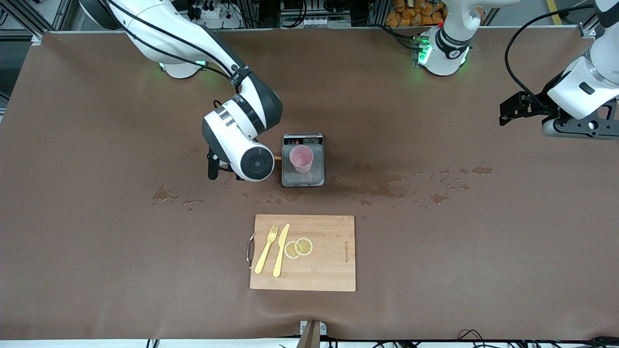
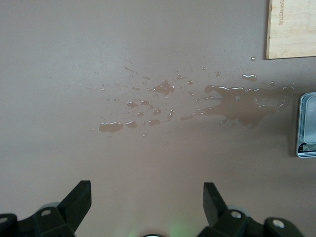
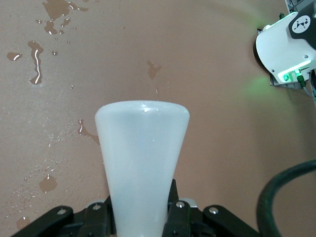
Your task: Add sauce to pink cup with both arms
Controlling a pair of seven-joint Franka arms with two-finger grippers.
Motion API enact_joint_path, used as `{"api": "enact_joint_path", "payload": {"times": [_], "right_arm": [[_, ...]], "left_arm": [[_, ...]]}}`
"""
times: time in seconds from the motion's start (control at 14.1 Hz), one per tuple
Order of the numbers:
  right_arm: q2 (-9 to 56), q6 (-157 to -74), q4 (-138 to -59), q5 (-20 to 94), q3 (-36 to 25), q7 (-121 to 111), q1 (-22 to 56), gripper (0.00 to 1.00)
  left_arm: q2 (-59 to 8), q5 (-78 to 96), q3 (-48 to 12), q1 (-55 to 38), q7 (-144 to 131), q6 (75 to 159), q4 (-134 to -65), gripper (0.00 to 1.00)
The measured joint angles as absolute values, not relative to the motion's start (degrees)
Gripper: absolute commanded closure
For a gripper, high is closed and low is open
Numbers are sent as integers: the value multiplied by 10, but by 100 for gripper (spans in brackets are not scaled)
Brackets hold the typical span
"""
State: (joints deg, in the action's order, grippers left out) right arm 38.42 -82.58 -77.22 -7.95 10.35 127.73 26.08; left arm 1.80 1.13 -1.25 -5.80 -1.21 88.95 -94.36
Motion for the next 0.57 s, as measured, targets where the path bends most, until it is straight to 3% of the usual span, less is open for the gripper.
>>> {"api": "enact_joint_path", "payload": {"times": [0.28, 0.57], "right_arm": [[383, -828, -768, -74, 98, 1256, 241, 100], [374, -828, -749, -2, 98, 1174, 165, 100]], "left_arm": [[18, 11, -12, -57, -12, 889, -944, 0], [18, 11, -13, -57, -12, 889, -944, 0]]}}
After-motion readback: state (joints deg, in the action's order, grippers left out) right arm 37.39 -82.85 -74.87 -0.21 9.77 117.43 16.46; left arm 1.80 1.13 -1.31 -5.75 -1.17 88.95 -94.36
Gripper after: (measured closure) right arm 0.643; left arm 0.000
